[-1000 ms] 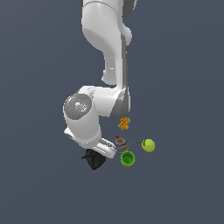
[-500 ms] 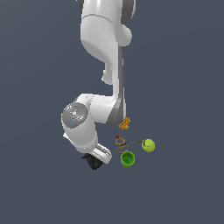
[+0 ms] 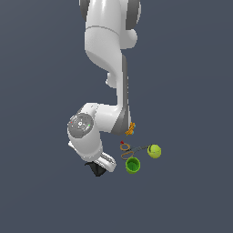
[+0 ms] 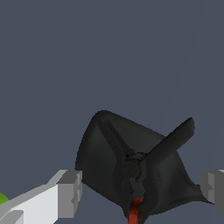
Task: Pick up a designated object from a clutter of objects.
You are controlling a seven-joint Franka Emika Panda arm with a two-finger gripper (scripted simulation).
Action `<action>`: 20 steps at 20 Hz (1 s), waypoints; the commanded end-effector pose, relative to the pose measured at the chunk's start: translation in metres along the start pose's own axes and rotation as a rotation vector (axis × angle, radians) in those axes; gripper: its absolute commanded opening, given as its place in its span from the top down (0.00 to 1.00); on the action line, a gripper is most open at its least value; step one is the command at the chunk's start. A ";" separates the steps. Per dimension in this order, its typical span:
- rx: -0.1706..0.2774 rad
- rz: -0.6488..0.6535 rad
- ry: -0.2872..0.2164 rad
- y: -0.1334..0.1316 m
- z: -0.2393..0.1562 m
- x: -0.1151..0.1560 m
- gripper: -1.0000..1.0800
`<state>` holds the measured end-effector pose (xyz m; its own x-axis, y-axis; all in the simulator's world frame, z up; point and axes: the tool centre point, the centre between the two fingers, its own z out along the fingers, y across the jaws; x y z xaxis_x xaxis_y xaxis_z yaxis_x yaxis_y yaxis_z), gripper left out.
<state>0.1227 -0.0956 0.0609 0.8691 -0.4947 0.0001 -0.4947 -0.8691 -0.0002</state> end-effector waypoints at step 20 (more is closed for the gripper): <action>0.000 0.011 0.012 0.006 0.016 0.007 1.00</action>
<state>0.1260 -0.1048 0.0445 0.8630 -0.5050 0.0123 -0.5050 -0.8631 -0.0002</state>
